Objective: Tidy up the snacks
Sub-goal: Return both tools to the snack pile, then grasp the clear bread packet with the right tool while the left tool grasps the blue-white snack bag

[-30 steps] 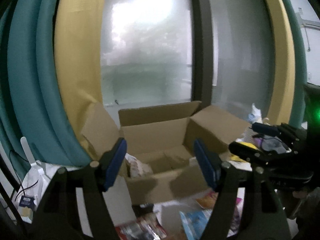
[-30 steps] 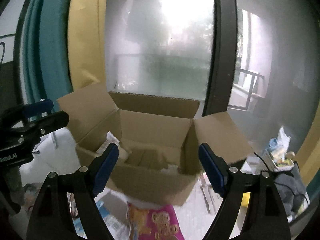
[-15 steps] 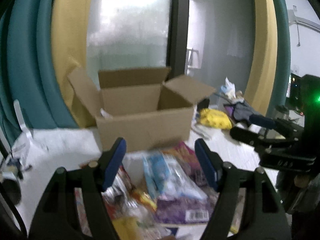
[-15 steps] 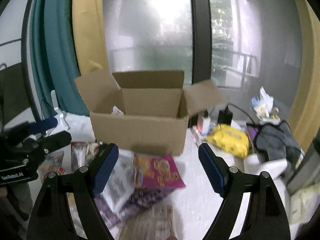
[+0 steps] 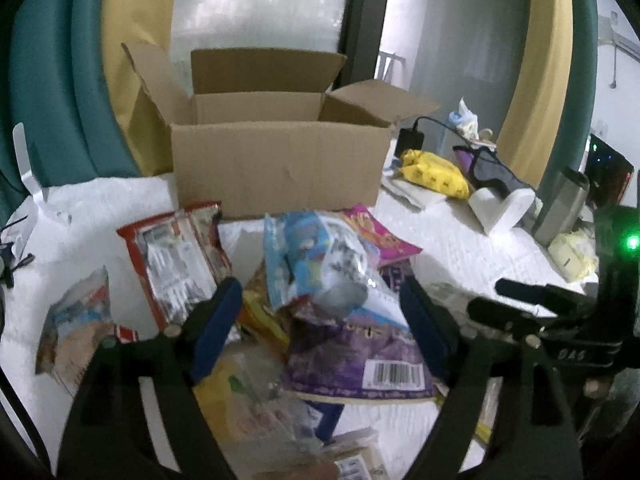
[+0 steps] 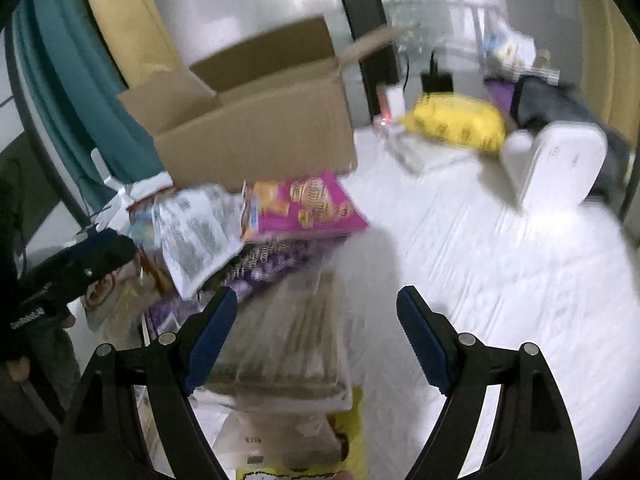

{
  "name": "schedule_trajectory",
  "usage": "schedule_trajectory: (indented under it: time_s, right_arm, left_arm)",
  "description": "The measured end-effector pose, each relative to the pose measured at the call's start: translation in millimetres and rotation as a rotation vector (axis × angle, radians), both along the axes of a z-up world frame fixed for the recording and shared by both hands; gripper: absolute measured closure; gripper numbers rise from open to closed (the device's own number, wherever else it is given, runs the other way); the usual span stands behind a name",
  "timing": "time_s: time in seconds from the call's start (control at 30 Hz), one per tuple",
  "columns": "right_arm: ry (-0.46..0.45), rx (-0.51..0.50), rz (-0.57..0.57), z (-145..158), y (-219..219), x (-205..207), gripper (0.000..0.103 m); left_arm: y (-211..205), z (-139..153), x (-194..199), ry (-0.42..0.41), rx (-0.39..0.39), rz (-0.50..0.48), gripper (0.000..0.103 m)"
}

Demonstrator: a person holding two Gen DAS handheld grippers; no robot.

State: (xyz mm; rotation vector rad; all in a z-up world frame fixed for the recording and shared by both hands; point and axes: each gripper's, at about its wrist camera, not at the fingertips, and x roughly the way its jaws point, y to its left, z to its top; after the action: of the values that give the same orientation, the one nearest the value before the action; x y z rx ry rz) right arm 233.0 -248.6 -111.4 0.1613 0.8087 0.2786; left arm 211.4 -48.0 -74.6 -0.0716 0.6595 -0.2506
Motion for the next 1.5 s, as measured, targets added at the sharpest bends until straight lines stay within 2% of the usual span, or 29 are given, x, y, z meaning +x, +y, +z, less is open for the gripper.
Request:
schedule_trajectory:
  time_s: [0.13, 0.17, 0.27, 0.43, 0.47, 0.57, 0.73, 0.87, 0.93, 1.0, 1.13, 1.3, 1.33, 1.5]
  right_arm:
    - [0.038, 0.015, 0.047, -11, 12, 0, 0.020]
    - [0.029, 0.021, 0.064, -12, 15, -2, 0.032]
    - [-0.008, -0.005, 0.077, -8, 19, -7, 0.050]
    - [-0.057, 0.000, 0.081, 2, 9, -15, 0.059]
    - [-0.068, 0.000, 0.075, 5, 5, -17, 0.067]
    - [-0.120, 0.000, 0.047, 21, -9, -22, 0.073]
    - [-0.184, -0.011, 0.014, 36, -24, -20, 0.077]
    - [-0.183, 0.009, -0.001, 32, -35, -11, 0.077]
    - [-0.180, 0.017, -0.004, 29, -38, -9, 0.077]
    - [-0.179, 0.022, -0.004, 27, -38, -9, 0.078]
    - [-0.182, 0.031, -0.008, 26, -40, -9, 0.078]
    - [-0.199, 0.024, -0.011, 32, -39, -13, 0.079]
    - [-0.201, 0.021, -0.013, 34, -38, -14, 0.079]
    - [-0.216, -0.007, -0.007, 44, -29, -18, 0.079]
  left_arm:
    - [-4, -7, -1, 0.027, 0.004, 0.005, 0.019]
    - [-6, -7, -2, 0.028, 0.008, 0.005, 0.019]
    - [-8, -3, -4, 0.019, 0.021, 0.005, 0.019]
    - [-13, 12, -3, -0.019, 0.053, 0.008, 0.018]
    - [-14, 15, -2, -0.028, 0.059, 0.011, 0.018]
    - [-19, 22, 7, -0.052, 0.084, 0.014, 0.016]
    - [-27, 18, 31, -0.034, 0.108, 0.007, 0.016]
    - [-36, -1, 51, 0.071, 0.138, -0.031, 0.016]
    - [-43, -14, 58, 0.108, 0.201, -0.033, 0.016]
    - [-46, -24, 62, 0.133, 0.231, -0.044, 0.016]
    - [-45, -26, 60, 0.118, 0.238, -0.052, 0.017]
    - [-47, -24, 51, 0.083, 0.237, -0.088, 0.038]
    - [-46, -22, 48, 0.083, 0.223, -0.094, 0.045]
    - [-42, -8, 28, 0.039, 0.181, -0.108, 0.050]
